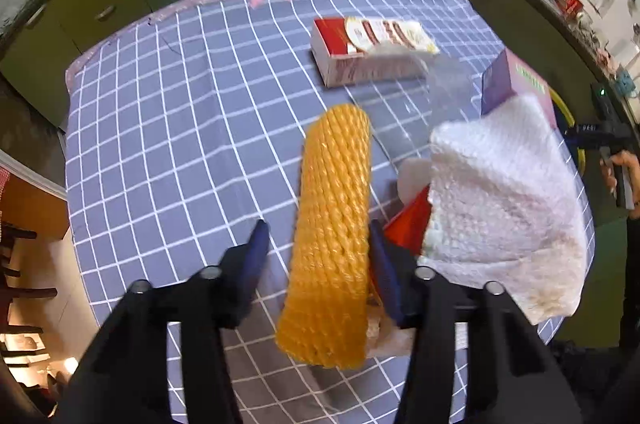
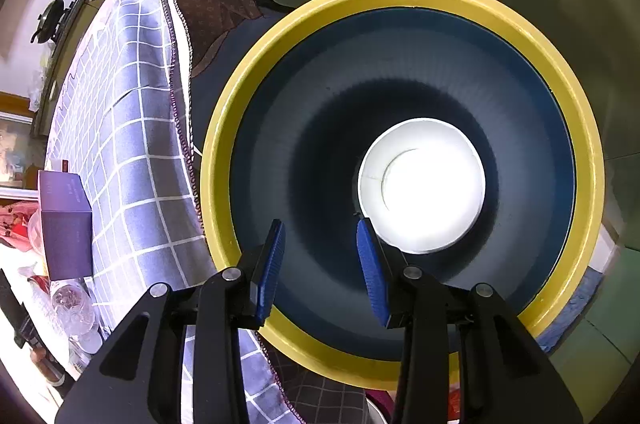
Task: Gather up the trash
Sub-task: 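Grasp the orange foam fruit net with the left gripper, then drop the orange foam net into the bin with the left gripper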
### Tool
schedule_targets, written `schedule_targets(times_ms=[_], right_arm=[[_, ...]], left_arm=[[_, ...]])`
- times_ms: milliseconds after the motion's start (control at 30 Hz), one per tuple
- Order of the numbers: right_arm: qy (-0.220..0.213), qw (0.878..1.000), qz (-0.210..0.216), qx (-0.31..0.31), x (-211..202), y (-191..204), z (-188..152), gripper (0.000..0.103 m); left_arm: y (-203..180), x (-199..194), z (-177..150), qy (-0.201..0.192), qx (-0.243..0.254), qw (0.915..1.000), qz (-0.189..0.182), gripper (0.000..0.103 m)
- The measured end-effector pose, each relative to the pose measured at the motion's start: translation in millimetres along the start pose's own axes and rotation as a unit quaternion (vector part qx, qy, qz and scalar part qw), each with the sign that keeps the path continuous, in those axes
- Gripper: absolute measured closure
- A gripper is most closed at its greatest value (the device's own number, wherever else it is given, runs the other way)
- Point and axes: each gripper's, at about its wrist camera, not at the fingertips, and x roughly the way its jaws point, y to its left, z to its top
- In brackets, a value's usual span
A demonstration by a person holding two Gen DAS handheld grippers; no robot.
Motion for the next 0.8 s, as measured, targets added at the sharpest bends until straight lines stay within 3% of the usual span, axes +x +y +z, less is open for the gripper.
schedule_targets(times_ms=[33,133,400,567,800], right_arm=[[0.000,1.000,0.001,0.000,1,0,1,0.065],[0.001,1.000,0.004,-0.002,-1,-4,-2,0.065],[-0.022,0.999,0.029,-0.003,-19,-10,-11,0.065],[-0.058,0.997,0.042,-0.012,-50,-19,-23,0.065],[-0.143,0.989,0.010,-0.034,-114,-43,-62,0.057]], left_arm=[[0,2,-1,0.004,-0.003,1.0000,-0.006,0.072],[5,-5,0,-0.009,-0.014,0.9998,-0.009,0.087],[-4,-71,6,-0.078,-0.010,0.9967,0.019,0.089],[-73,-111,25,-0.111,0.061,0.9919,-0.004,0.089],[-220,-89,67,-0.083,0.206,0.9716,-0.081,0.089]])
